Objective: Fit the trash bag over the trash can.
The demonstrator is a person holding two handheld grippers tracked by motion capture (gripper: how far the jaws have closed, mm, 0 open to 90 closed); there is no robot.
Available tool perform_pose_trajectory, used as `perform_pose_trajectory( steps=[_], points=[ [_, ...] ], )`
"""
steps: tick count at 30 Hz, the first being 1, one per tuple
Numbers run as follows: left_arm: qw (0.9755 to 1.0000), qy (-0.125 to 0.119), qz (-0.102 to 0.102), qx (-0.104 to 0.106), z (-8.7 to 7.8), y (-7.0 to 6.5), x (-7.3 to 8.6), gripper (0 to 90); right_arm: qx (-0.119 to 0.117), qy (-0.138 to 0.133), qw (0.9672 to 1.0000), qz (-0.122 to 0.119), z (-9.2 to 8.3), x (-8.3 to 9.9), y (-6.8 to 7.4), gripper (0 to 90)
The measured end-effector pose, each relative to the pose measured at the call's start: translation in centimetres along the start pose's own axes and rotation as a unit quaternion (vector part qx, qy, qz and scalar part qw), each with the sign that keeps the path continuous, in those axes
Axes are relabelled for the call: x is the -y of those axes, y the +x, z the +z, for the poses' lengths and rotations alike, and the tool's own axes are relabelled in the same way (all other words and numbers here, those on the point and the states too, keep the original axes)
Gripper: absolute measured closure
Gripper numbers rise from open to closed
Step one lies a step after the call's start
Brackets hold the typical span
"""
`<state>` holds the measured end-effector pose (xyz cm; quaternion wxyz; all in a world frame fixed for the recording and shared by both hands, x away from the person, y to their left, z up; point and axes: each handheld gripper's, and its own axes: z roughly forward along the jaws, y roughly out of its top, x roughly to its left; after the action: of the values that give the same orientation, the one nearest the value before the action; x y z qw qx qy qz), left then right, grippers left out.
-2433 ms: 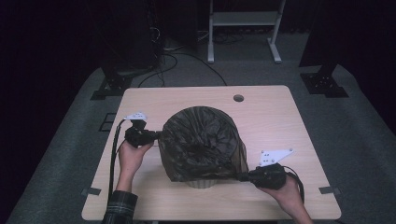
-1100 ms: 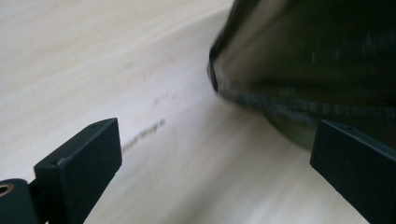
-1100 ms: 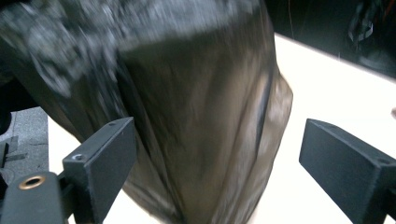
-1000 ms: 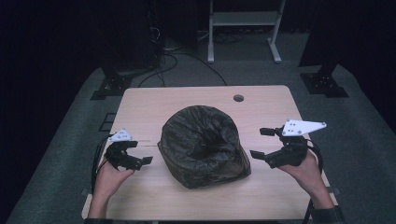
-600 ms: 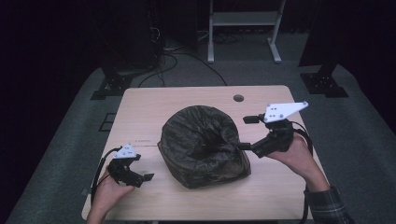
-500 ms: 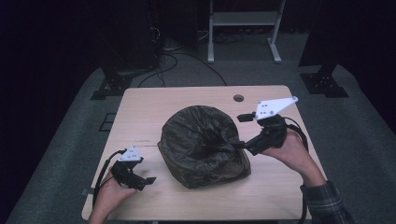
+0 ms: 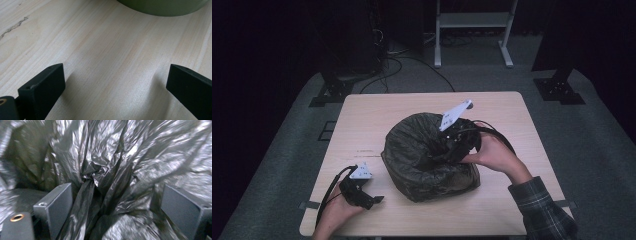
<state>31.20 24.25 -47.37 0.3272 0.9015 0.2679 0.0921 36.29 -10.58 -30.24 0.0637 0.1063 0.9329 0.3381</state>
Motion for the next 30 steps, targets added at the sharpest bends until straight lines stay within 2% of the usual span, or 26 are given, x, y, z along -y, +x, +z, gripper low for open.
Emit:
perform_pose_trajectory(
  steps=[2, 3, 6, 9, 10, 14, 15, 16, 19, 22, 25, 27, 30],
  points=[
    [1.0, 0.0, 0.003, -0.003, 0.0, 0.0, 0.0, 0.5, -0.009, 0.016, 0.9998, 0.001, 0.5, -0.5, 0.1, 9.6],
    [1.0, 0.0, 0.005, -0.004, 0.1, -0.1, 0.0, 0.5, -0.006, 0.022, 0.9997, -0.004, 0.6, -0.7, 0.2, 9.7],
    [0.9999, 0.002, 0.01, -0.006, 0.1, -0.2, 0.0, 0.0, -0.012, 0.059, 0.9982, -0.004, 1.3, -1.3, 0.3, 9.6],
    [0.9999, 0.002, 0.011, -0.005, 0.2, -0.2, 0.0, 0.0, -0.013, 0.097, 0.9952, 0.009, 2.0, -1.6, 0.3, 9.6],
    [0.9999, 0.001, 0.011, -0.005, 0.2, -0.2, 0.0, 0.0, -0.012, 0.115, 0.9932, 0.012, 2.4, -1.7, 0.3, 9.6],
    [0.9999, -0.007, 0.01, -0.004, 0.2, -0.2, 0.2, 0.0, -0.012, 0.16, 0.9869, 0.006, 3.5, -2.0, 0.6, 9.6],
    [0.9999, -0.009, 0.01, -0.004, 0.2, -0.2, 0.2, 0.0, -0.013, 0.165, 0.9863, 0.003, 3.7, -2.1, 0.7, 9.5],
    [0.9999, -0.01, 0.011, -0.004, 0.2, -0.2, 0.3, 0.0, -0.013, 0.165, 0.9862, 0.003, 3.7, -2.1, 0.7, 9.6],
    [0.9999, -0.012, 0.011, -0.004, 0.2, -0.2, 0.3, 0.0, -0.002, 0.143, 0.9897, 0.003, 2.9, -2.4, 0.5, 9.5],
    [0.9998, -0.015, 0.01, -0.005, 0.3, -0.3, 0.3, 0.0, 0.016, 0.097, 0.9951, 0.01, 1.1, -3.3, 0.2, 9.5],
    [0.9998, -0.015, 0.009, -0.005, 0.3, -0.3, 0.3, 0.0, 0.019, 0.065, 0.9977, 0.009, 0.0, -4.5, 0.3, 9.5],
    [0.9998, -0.015, 0.009, -0.005, 0.3, -0.3, 0.3, 0.0, 0.014, 0.044, 0.9989, 0.002, -0.1, -5.5, 0.3, 9.5],
    [0.9997, -0.02, 0.009, -0.006, 0.3, -0.3, 0.4, 0.0, 0.009, 0.042, 0.9991, -0.002, 0.9, -6.7, 0.3, 9.5]
  ],
)
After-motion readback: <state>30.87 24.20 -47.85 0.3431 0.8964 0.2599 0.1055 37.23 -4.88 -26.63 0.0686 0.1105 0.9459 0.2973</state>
